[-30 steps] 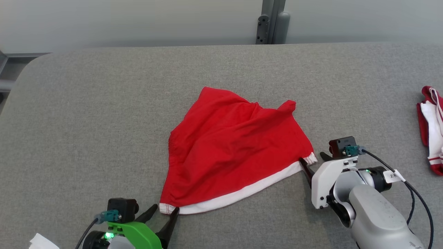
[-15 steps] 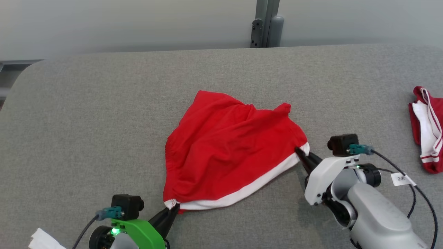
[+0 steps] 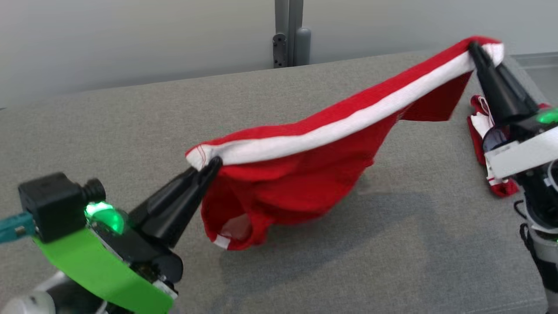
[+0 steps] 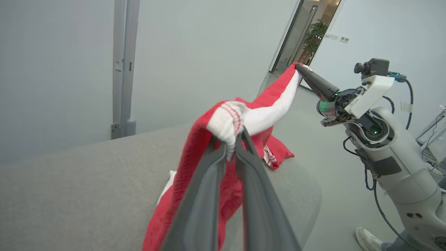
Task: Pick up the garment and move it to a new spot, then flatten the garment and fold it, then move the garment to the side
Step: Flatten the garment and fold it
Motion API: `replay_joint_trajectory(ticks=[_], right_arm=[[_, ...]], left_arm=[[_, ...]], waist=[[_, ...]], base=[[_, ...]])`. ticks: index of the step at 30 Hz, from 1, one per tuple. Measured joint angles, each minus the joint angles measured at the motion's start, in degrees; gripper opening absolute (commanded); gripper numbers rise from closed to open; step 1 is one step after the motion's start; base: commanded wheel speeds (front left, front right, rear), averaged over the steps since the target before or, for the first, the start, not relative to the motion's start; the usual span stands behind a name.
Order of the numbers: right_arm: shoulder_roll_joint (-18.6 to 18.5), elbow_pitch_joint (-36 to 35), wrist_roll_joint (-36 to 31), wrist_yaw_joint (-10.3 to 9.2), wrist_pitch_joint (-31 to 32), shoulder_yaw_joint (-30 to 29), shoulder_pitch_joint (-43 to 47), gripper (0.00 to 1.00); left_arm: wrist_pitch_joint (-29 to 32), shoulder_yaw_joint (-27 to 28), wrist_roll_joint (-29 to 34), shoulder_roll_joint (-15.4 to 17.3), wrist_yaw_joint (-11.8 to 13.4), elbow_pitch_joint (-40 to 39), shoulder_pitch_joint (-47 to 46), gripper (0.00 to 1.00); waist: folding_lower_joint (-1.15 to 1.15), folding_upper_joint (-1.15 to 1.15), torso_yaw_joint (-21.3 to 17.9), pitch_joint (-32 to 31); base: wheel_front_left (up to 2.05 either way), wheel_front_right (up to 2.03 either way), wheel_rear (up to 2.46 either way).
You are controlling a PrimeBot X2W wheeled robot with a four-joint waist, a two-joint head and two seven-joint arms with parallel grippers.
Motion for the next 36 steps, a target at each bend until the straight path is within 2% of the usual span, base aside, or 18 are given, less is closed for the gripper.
replay_joint_trajectory(ticks=[3, 6, 9, 12, 15, 19, 21, 23, 26, 28, 31, 36], right_arm=[[1.41, -1.63, -2.94, 0.00, 3.76, -2.82, -5.23, 0.00], [4.94, 0.88, -5.12, 0.00, 6.42, -3.50, -11.43, 0.00], [8.51, 8.08, -9.11, 0.00, 6.57, -4.99, -19.69, 0.00], [12.27, 18.04, -14.28, -0.01, 4.10, -6.94, -28.82, 0.00], [14.47, 28.31, -20.34, 0.02, -0.54, -7.46, -37.74, 0.00], [15.67, 39.27, -24.70, 0.08, -8.99, -9.50, -49.66, 0.00], [15.84, 43.69, -23.43, 0.09, -13.68, -8.11, -54.80, 0.00], [16.08, 46.85, -21.16, 0.10, -19.09, -5.73, -58.06, 0.00], [15.94, 51.25, -16.48, 0.08, -23.60, -0.89, -58.65, 0.00], [15.83, 53.56, -14.68, 0.07, -24.62, 2.21, -55.25, 0.00], [15.95, 55.57, -13.19, 0.04, -25.05, 5.58, -47.73, 0.00], [15.36, 51.35, -14.92, 0.00, -25.25, 8.10, -34.00, 0.00]], left_arm=[[4.16, 1.18, -2.61, 0.48, 0.75, 0.01, -8.16, 0.00], [8.06, 1.53, -3.78, 0.55, 1.31, 5.17, -18.09, 0.00], [11.16, 1.02, -4.77, -1.47, 2.78, 14.73, -28.95, 0.00], [11.59, -0.19, -2.43, -3.43, 2.97, 26.57, -39.27, 0.00], [8.31, -0.62, 1.54, -5.54, 2.53, 38.39, -48.41, 0.00], [0.25, 0.79, 4.59, -8.90, 1.00, 50.97, -59.37, 0.00], [-4.42, -0.07, 8.49, -8.94, -0.59, 56.65, -63.30, 0.00], [-10.45, 0.35, 9.84, -9.27, -1.88, 60.80, -66.31, 0.00], [-19.50, -0.45, 11.27, -10.01, -4.23, 66.08, -67.75, 0.00], [-24.73, -3.90, 13.73, -9.75, -4.90, 69.25, -65.06, 0.00], [-29.74, -9.51, 14.03, -8.87, -5.11, 72.10, -58.16, 0.00], [-35.11, -16.57, 9.44, -7.76, -5.26, 70.85, -47.01, 0.00]], waist=[[0.00, 0.00, -0.85, 1.55], [0.00, 0.00, -1.41, 3.65], [0.00, 0.00, -1.72, 6.45], [0.00, 0.00, -1.71, 9.75], [0.01, 0.00, -1.69, 13.07], [0.01, 0.00, -1.81, 17.33], [0.01, 0.00, -1.90, 19.62], [0.02, 0.00, -2.03, 21.73], [0.01, 0.00, -2.29, 24.86], [0.02, 0.00, -2.53, 26.47], [0.02, 0.00, -3.15, 27.58], [0.01, 0.00, -3.86, 26.92]], base=[[0.00, 0.00, 0.00], [0.00, 0.00, 0.00], [0.00, 0.00, 0.00], [0.00, 0.00, 0.00], [0.00, 0.00, 0.00], [0.00, 0.00, 0.00], [0.00, 0.00, 0.00], [0.00, 0.00, 0.00], [0.00, 0.00, 0.00], [0.00, 0.00, 0.00], [0.00, 0.00, 0.00], [0.00, 0.00, 0.00]])
